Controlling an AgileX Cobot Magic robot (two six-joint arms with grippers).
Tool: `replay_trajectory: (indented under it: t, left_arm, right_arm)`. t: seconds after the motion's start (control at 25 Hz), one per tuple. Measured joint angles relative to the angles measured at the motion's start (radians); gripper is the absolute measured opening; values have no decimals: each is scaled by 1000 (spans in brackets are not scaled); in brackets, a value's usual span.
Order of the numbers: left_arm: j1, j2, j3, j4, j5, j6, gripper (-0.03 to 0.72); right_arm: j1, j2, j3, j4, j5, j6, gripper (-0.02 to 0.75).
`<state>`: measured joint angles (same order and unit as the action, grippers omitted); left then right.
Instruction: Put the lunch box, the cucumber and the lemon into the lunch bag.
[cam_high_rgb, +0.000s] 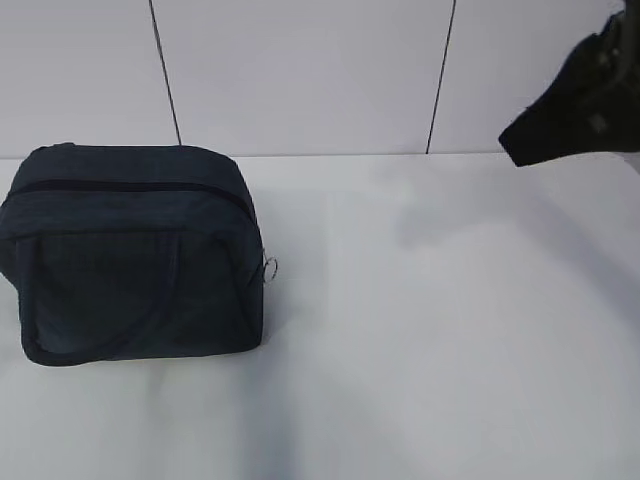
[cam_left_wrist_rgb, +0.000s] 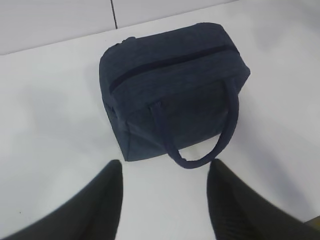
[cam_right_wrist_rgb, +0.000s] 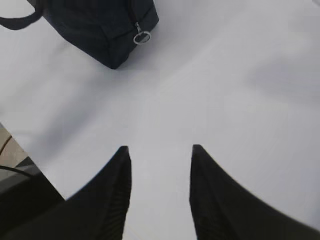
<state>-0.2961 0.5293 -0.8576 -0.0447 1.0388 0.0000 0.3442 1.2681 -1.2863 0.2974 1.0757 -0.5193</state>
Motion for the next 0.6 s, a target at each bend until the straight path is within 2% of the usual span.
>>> replay_trajectory:
  t: [0.2,0.6]
  left_arm:
    - [0,-71,34,64,20,-79,393]
    - [0,-254,140,70,67,-140,392]
  right_arm:
    - [0,-162,150,10,-84,7,283]
    - [0,-422,360,12,-182,79,283]
